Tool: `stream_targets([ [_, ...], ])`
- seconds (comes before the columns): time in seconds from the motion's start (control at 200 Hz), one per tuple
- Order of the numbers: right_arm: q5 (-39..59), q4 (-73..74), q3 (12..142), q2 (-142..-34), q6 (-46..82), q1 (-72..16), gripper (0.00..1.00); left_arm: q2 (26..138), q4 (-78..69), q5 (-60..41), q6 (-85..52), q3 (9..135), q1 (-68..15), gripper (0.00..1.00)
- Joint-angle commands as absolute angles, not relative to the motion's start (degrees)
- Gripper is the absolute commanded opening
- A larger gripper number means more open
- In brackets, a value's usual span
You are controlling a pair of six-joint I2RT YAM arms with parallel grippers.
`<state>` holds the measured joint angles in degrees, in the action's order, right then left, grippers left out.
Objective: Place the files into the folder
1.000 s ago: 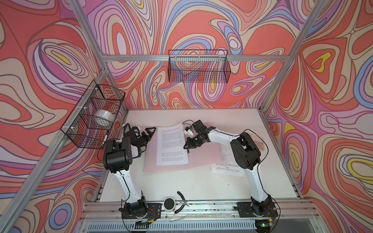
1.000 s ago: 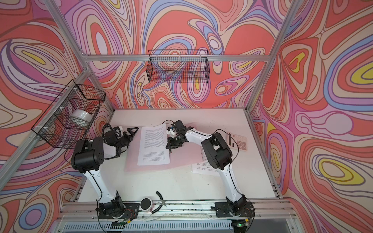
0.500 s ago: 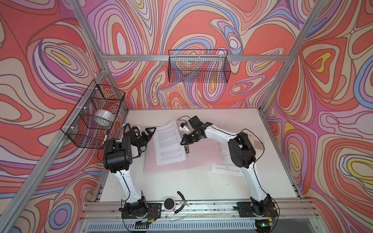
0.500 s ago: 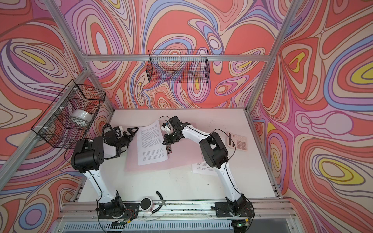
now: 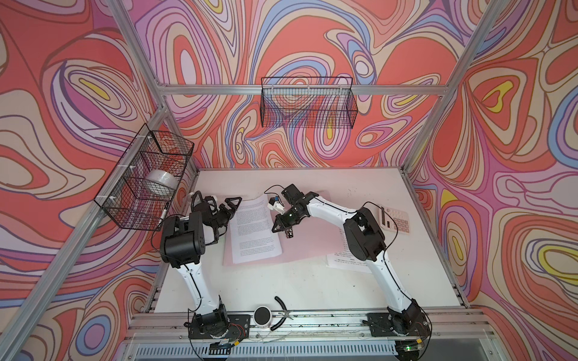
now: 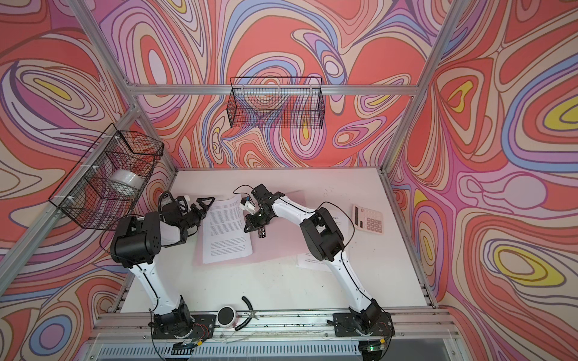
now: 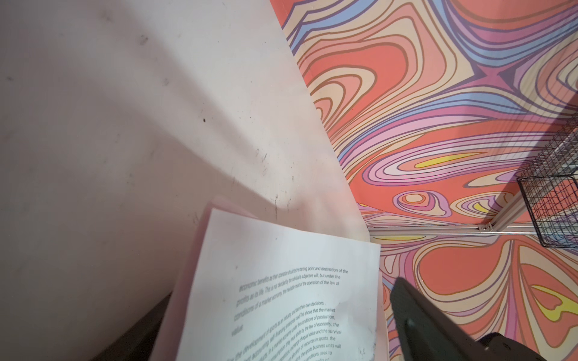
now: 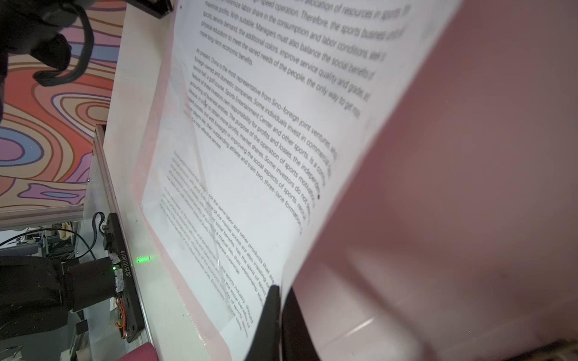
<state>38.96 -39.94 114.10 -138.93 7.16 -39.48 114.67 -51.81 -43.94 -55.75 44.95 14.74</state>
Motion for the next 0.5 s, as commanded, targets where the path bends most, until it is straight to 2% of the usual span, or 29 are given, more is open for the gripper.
stream_targets([
  [0.0,40.56,-40.66,114.30,-139.57,9.29,-39.81,0.00,115.58,-54.32,-44.49,-55.84,45.18,15.30,0.97],
  [0.32,33.41,-17.31,93.57,-128.73,33.81,-38.45,0.00,115.41,-54.05,-44.03,-55.80,45.03,15.30,0.97],
  [0.496,31.80,-13.46,90.20,-126.59,37.17,-37.62,0.00,115.49,-54.05,-43.95,-55.81,45.09,15.29,0.97],
])
